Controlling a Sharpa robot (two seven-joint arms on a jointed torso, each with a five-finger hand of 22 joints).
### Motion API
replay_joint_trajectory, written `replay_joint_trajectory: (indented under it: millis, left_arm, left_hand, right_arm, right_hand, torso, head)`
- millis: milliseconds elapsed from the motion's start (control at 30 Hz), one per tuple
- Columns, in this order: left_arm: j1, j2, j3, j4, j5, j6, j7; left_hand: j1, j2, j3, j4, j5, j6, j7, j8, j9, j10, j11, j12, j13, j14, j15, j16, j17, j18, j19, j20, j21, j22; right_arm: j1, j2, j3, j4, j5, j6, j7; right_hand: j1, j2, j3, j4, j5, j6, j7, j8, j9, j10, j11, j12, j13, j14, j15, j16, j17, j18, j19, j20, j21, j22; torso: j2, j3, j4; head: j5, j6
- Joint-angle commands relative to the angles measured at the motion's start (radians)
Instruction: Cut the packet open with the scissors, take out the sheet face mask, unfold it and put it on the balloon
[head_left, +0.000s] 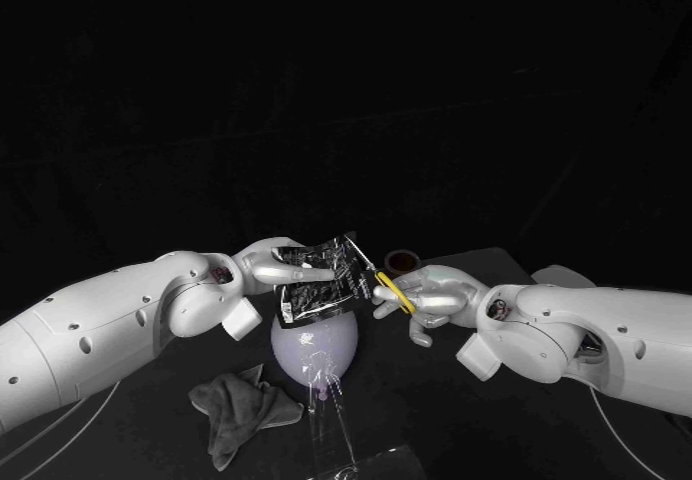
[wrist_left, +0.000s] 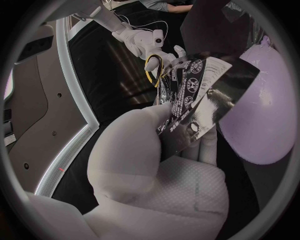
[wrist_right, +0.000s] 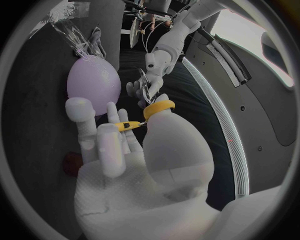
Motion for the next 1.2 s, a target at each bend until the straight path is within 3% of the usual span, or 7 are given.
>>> replay_joint_trajectory:
  millis: [33,233,667,800,900,1067,1200]
  left_arm:
    - [-0.001,0.001,-0.001,0.006,-0.016,0.043,0.0]
    - [-0.001,0.001,-0.001,0.008,-0.021,0.047,-0.002]
    - [-0.001,-0.001,-0.003,0.008,-0.027,0.041,-0.004]
    - [-0.001,-0.001,-0.004,0.008,-0.024,0.035,-0.005]
    - [-0.001,0.0,-0.004,0.007,-0.02,0.03,-0.004]
    - [-0.001,-0.003,-0.004,0.008,-0.009,0.018,0.0]
    - [-0.001,-0.01,-0.004,0.008,0.014,0.005,0.01]
  left_hand:
    - [0.001,0.011,-0.007,0.001,0.003,0.007,0.001,0.003,0.157,0.007,-0.001,0.006,0.001,-0.002,-0.005,0.005,0.001,0.012,0.001,-0.007,0.005,0.002]
    - [0.001,0.011,-0.007,0.001,0.003,0.007,0.001,0.003,0.157,0.007,-0.001,0.006,0.001,-0.002,-0.005,0.005,0.001,0.012,0.001,-0.007,0.005,0.002]
    - [0.001,0.011,-0.008,0.001,0.003,0.008,0.0,0.003,0.158,0.007,-0.001,0.007,0.002,-0.003,-0.005,0.006,0.003,0.012,0.001,-0.007,0.006,0.002]
    - [0.001,0.011,-0.008,0.001,0.003,0.008,0.0,0.003,0.158,0.007,-0.001,0.007,0.002,-0.003,-0.005,0.006,0.003,0.012,0.001,-0.007,0.006,0.002]
    - [0.001,0.012,-0.008,0.001,0.003,0.008,0.0,0.003,0.158,0.007,-0.001,0.007,0.002,-0.003,-0.005,0.007,0.003,0.012,0.001,-0.007,0.006,0.002]
    - [0.001,0.012,-0.008,0.001,0.003,0.008,0.0,0.003,0.158,0.007,-0.001,0.007,0.002,-0.003,-0.005,0.007,0.003,0.012,0.001,-0.007,0.006,0.002]
    - [0.001,0.013,-0.007,0.001,0.004,0.007,0.0,0.002,0.159,0.006,-0.001,0.006,0.003,-0.004,-0.005,0.008,0.005,0.012,0.001,-0.007,0.007,0.003]
  right_arm:
    - [0.004,0.004,0.004,-0.004,0.007,-0.016,0.037]
    - [0.007,0.014,0.006,-0.011,0.017,-0.043,0.049]
    - [0.012,0.019,0.007,-0.017,0.009,-0.069,0.022]
    - [0.012,0.017,0.007,-0.016,0.005,-0.088,0.007]
    - [0.012,0.012,0.007,-0.019,0.013,-0.122,0.002]
    - [0.012,-0.001,0.007,-0.022,0.03,-0.166,0.011]
    - [0.014,-0.015,0.007,-0.027,0.048,-0.194,0.03]
  right_hand:
    - [0.0,0.0,0.009,0.0,0.0,-0.014,0.047,-0.001,-0.001,0.003,0.0,0.002,-0.002,0.01,0.007,-0.004,0.005,0.014,-0.005,0.0,0.002,0.002]
    - [0.035,0.029,0.018,-0.014,-0.001,0.048,0.039,0.035,0.009,0.078,-0.015,0.042,-0.001,0.024,-0.002,0.008,0.038,0.006,0.027,-0.007,0.051,0.03]
    - [0.127,0.102,-0.017,-0.039,0.0,0.259,-0.073,0.156,0.053,0.379,-0.125,0.184,0.099,0.048,-0.095,0.023,0.09,-0.013,0.09,-0.088,0.153,0.093]
    - [0.17,0.143,-0.023,-0.051,0.003,0.333,-0.131,0.254,0.141,0.489,-0.176,0.313,0.216,0.056,-0.142,0.029,0.109,-0.025,0.124,-0.129,0.212,0.131]
    - [0.2,0.183,-0.025,-0.056,0.004,0.356,-0.165,0.334,0.23,0.54,-0.208,0.739,0.653,0.063,-0.167,0.037,0.137,-0.036,0.15,-0.154,0.258,0.162]
    - [0.222,0.213,-0.049,-0.052,0.003,0.326,-0.184,0.406,0.338,0.511,-0.22,0.925,0.861,0.072,-0.185,0.053,0.185,-0.044,0.17,-0.174,0.297,0.191]
    - [0.221,0.224,-0.072,-0.04,0.0,0.306,-0.175,0.396,0.354,0.465,-0.218,0.851,0.808,0.07,-0.179,0.05,0.176,-0.041,0.16,-0.172,0.279,0.182]
  torso:
    - [0.001,0.0009,0.0002]
    - [0.0,0.0005,0.0008]
    - [0.0,-0.0005,-0.0002]
    - [0.0,-0.0006,-0.0004]
    - [-0.001,-0.0011,0.0007]
    - [-0.001,-0.0014,0.0]
    - [0.0,-0.0007,-0.0001]
  head:
    - [0.0,0.002]
    - [0.002,0.0]
    - [0.007,-0.005]
    - [0.007,-0.007]
    - [0.006,-0.005]
    - [0.004,-0.004]
    - [0.002,0.0]
